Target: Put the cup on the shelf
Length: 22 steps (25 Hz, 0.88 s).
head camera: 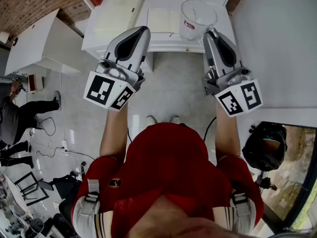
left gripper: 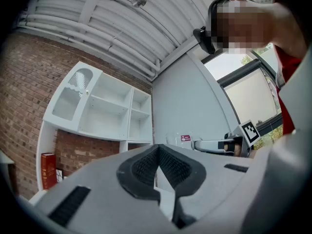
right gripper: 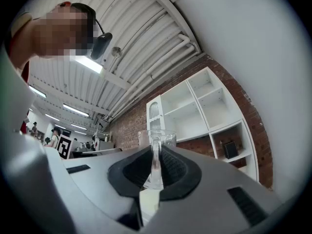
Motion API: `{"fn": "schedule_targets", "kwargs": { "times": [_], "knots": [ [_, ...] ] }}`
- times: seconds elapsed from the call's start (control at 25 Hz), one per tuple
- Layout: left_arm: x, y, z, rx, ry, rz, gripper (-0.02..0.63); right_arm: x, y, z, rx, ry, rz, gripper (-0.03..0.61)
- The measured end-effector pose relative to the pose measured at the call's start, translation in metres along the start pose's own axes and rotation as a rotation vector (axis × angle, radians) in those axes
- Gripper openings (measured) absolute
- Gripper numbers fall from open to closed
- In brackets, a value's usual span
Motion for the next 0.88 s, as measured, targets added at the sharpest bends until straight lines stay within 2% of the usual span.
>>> {"fn": "schedule_targets", "kwargs": {
  "times": [0.52,0.88],
  "knots": [
    [-0.001,0.002,0.000,0.004,0.014,0.014,0.006,0.002,-0.004,0.003,-0.015,0.013,-0.018,0.026],
    [-0.028,0.003,-0.012,-0.001,-0.016,-0.003,0.006,-0.021,-0.021,0.021,-0.026,-0.023,-0.007,0.026]
  ]
}}
Point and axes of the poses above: the fingertips, and each gripper's own axes: z backward along the fingers, x to its left, y out of its underside, the point moved 6 cm from there along z, backward along the fingers, and after that the axes turned 11 degrees about -y, right-handed, at the moved point
